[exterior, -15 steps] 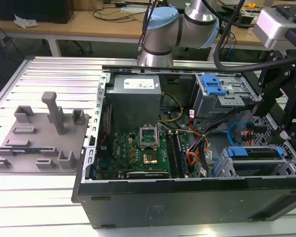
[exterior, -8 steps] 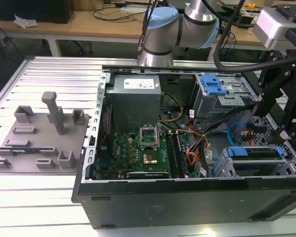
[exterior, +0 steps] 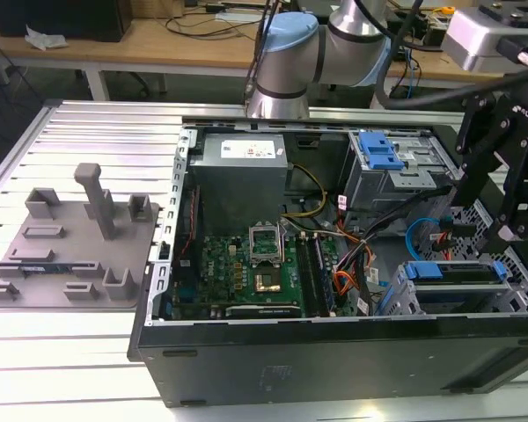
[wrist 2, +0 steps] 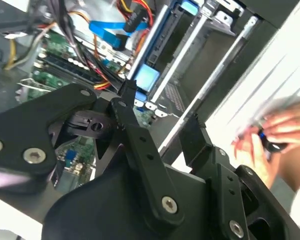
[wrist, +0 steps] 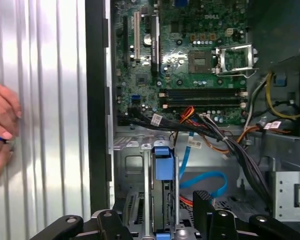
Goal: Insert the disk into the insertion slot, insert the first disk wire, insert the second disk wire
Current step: 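Insert the first disk wire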
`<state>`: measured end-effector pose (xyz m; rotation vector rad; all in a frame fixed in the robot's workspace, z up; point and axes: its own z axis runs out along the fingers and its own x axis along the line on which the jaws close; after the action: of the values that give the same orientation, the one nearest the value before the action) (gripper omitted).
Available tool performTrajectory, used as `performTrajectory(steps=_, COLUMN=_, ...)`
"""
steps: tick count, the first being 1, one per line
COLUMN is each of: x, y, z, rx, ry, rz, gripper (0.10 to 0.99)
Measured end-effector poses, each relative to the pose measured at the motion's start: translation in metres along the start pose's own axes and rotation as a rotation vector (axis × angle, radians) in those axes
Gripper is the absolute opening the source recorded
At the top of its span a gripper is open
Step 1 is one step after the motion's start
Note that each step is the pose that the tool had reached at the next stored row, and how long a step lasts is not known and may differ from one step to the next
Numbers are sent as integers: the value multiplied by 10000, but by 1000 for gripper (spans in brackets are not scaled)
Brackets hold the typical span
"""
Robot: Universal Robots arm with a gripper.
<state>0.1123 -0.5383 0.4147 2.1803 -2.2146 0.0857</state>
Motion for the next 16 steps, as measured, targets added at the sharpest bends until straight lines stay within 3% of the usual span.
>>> performTrajectory(steps=3, x=-60, y=3, z=-4, rx=10, ry=645, rz=-11, gripper=624)
performTrajectory(steps=4, x=-74, y=15, z=-5, rx=43, ry=1253, rz=-13, gripper=624)
performTrajectory(steps=5, x=-75, y=17, z=-4, rx=99, ry=1548, rz=47, gripper=624)
performTrajectory(steps=6, x=-75, y=16, z=-3, rx=118, ry=1654, rz=125, gripper=624)
performTrajectory(steps=9, x=-75, y=25, z=12, rx=124, ry=1851, rz=377, gripper=624)
performTrajectory(steps=11, x=-95, y=172, z=43, rx=125, ry=1938, rz=400, gripper=624)
performTrajectory(steps=13, x=-141, y=216, z=64, rx=143, ry=2047, rz=401, gripper=624)
performTrajectory(steps=14, x=-195, y=217, z=66, rx=148, ry=2187, rz=398, gripper=624)
performTrajectory(steps=15, x=-300, y=218, z=68, rx=159, ry=2470, rz=392, gripper=624)
performTrajectory(steps=16, x=-363, y=219, z=70, rx=164, ry=2619, rz=389, gripper=624)
